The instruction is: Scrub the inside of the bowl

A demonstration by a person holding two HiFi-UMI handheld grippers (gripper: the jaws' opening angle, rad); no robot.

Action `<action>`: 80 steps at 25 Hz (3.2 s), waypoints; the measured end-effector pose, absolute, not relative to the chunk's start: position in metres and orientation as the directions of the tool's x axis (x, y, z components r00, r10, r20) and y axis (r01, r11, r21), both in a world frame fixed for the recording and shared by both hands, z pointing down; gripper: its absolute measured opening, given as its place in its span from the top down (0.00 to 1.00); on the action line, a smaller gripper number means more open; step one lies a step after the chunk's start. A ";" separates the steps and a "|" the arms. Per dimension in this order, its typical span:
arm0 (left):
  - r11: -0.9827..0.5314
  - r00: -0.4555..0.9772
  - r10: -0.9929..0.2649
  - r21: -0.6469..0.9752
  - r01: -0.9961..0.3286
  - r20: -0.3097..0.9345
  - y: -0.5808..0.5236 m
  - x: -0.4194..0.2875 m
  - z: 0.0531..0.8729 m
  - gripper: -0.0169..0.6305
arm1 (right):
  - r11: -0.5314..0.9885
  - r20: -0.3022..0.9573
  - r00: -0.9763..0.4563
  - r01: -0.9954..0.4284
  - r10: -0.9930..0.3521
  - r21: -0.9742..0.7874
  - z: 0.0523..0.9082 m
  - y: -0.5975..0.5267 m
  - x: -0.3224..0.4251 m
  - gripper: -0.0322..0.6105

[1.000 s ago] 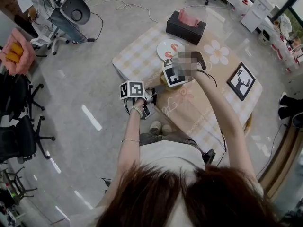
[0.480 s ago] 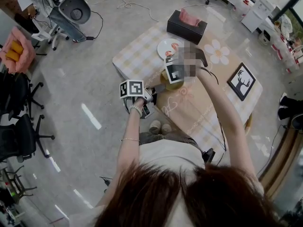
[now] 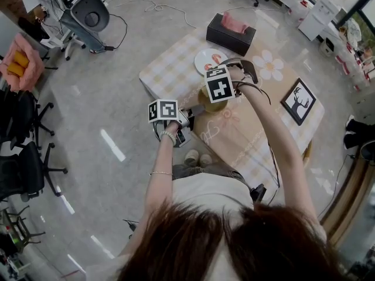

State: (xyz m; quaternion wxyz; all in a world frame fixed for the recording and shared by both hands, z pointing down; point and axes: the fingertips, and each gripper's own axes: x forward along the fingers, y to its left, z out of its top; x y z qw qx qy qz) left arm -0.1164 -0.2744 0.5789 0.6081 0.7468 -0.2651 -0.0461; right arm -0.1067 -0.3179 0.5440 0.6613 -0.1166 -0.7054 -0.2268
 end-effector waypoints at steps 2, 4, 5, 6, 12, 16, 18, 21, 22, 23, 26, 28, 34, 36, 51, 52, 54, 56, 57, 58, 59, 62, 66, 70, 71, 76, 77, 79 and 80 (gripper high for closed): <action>-0.118 0.855 -0.452 0.933 -0.341 0.255 -0.274 -0.117 0.579 0.81 | 0.871 0.986 -0.095 0.462 -0.137 0.166 0.543 -0.318 -0.106 0.83; -0.116 0.855 -0.452 0.933 -0.341 0.257 -0.274 -0.117 0.579 0.81 | 0.873 0.986 -0.090 0.458 -0.140 0.166 0.542 -0.319 -0.104 0.83; -0.116 0.855 -0.451 0.933 -0.341 0.257 -0.274 -0.117 0.579 0.81 | 0.874 0.986 -0.086 0.457 -0.142 0.165 0.541 -0.319 -0.102 0.83; -0.116 0.855 -0.451 0.933 -0.341 0.256 -0.274 -0.117 0.579 0.81 | 0.875 0.986 -0.082 0.456 -0.143 0.164 0.541 -0.320 -0.101 0.83; -0.116 0.856 -0.449 0.933 -0.340 0.256 -0.275 -0.117 0.579 0.81 | 0.879 0.987 -0.057 0.451 -0.147 0.157 0.541 -0.321 -0.091 0.83; -0.116 0.856 -0.449 0.934 -0.339 0.255 -0.275 -0.117 0.579 0.81 | 0.879 0.988 -0.043 0.452 -0.148 0.152 0.541 -0.319 -0.088 0.83; -0.116 0.857 -0.449 0.934 -0.338 0.255 -0.274 -0.117 0.580 0.81 | 0.879 0.989 -0.035 0.453 -0.146 0.146 0.542 -0.318 -0.087 0.83; -0.111 0.857 -0.450 0.936 -0.334 0.253 -0.274 -0.117 0.579 0.81 | 0.881 0.989 -0.029 0.451 -0.145 0.142 0.542 -0.317 -0.085 0.83; -0.109 0.857 -0.450 0.937 -0.333 0.252 -0.274 -0.117 0.580 0.81 | 0.881 0.989 -0.026 0.451 -0.145 0.141 0.541 -0.317 -0.084 0.83; -0.107 0.857 -0.450 0.937 -0.332 0.252 -0.274 -0.117 0.580 0.81 | 0.882 0.989 -0.022 0.451 -0.145 0.139 0.541 -0.316 -0.083 0.83; -0.107 0.858 -0.449 0.938 -0.330 0.250 -0.274 -0.117 0.579 0.81 | 0.883 0.990 -0.012 0.450 -0.140 0.130 0.541 -0.313 -0.081 0.83; -0.108 0.858 -0.449 0.938 -0.329 0.249 -0.274 -0.117 0.579 0.81 | 0.886 0.991 -0.009 0.448 -0.133 0.123 0.542 -0.311 -0.079 0.83; -0.109 0.858 -0.451 0.939 -0.326 0.246 -0.272 -0.118 0.581 0.81 | 0.894 0.993 -0.001 0.434 -0.122 0.110 0.544 -0.303 -0.077 0.83; -0.109 0.859 -0.450 0.939 -0.325 0.245 -0.272 -0.119 0.581 0.81 | 0.896 0.993 0.002 0.431 -0.118 0.106 0.544 -0.300 -0.076 0.83; -0.110 0.862 -0.446 0.942 -0.318 0.240 -0.273 -0.118 0.579 0.81 | 0.916 0.997 0.014 0.395 -0.076 0.064 0.543 -0.283 -0.072 0.83; -0.110 0.863 -0.446 0.942 -0.318 0.239 -0.273 -0.117 0.579 0.81 | 0.918 0.997 0.017 0.393 -0.073 0.061 0.543 -0.282 -0.071 0.83; -0.112 0.863 -0.445 0.942 -0.317 0.238 -0.273 -0.117 0.579 0.81 | 0.920 0.997 0.027 0.389 -0.068 0.052 0.544 -0.280 -0.070 0.83; -0.111 0.864 -0.443 0.942 -0.317 0.239 -0.273 -0.117 0.579 0.81 | 0.922 0.998 0.033 0.386 -0.058 0.041 0.544 -0.278 -0.069 0.83; -0.111 0.865 -0.442 0.942 -0.317 0.239 -0.273 -0.116 0.578 0.81 | 0.923 0.998 0.035 0.384 -0.052 0.035 0.544 -0.276 -0.069 0.83; -0.111 0.865 -0.441 0.942 -0.317 0.239 -0.273 -0.116 0.578 0.81 | 0.924 0.998 0.037 0.382 -0.048 0.030 0.544 -0.275 -0.069 0.83; -0.111 0.865 -0.441 0.942 -0.317 0.239 -0.273 -0.116 0.578 0.81 | 0.925 0.998 0.039 0.379 -0.044 0.026 0.544 -0.275 -0.068 0.83; -0.111 0.865 -0.440 0.942 -0.318 0.240 -0.273 -0.116 0.579 0.81 | 0.927 0.999 0.037 0.374 -0.039 0.023 0.545 -0.273 -0.068 0.83; -0.109 0.865 -0.441 0.942 -0.317 0.240 -0.273 -0.115 0.580 0.81 | 0.927 0.999 0.026 0.374 -0.034 0.022 0.544 -0.270 -0.072 0.83; -0.107 0.863 -0.444 0.942 -0.318 0.241 -0.273 -0.115 0.579 0.81 | 0.926 1.000 0.008 0.378 -0.022 0.017 0.543 -0.266 -0.078 0.83; -0.106 0.863 -0.444 0.942 -0.317 0.241 -0.273 -0.115 0.579 0.81 | 0.925 1.000 0.006 0.380 -0.020 0.017 0.543 -0.265 -0.080 0.83; -0.106 0.865 -0.441 0.943 -0.316 0.240 -0.272 -0.116 0.579 0.81 | 0.924 1.000 -0.014 0.382 -0.018 0.022 0.543 -0.264 -0.088 0.83; -0.106 0.865 -0.440 0.943 -0.315 0.239 -0.271 -0.115 0.579 0.81 | 0.924 1.000 -0.020 0.382 -0.018 0.025 0.542 -0.264 -0.089 0.83; -0.106 0.866 -0.440 0.944 -0.312 0.236 -0.271 -0.115 0.578 0.81 | 0.924 0.999 -0.033 0.381 -0.019 0.030 0.542 -0.265 -0.092 0.83; -0.107 0.866 -0.441 0.945 -0.309 0.234 -0.271 -0.115 0.578 0.81 | 0.924 0.999 -0.039 0.381 -0.019 0.032 0.542 -0.265 -0.094 0.83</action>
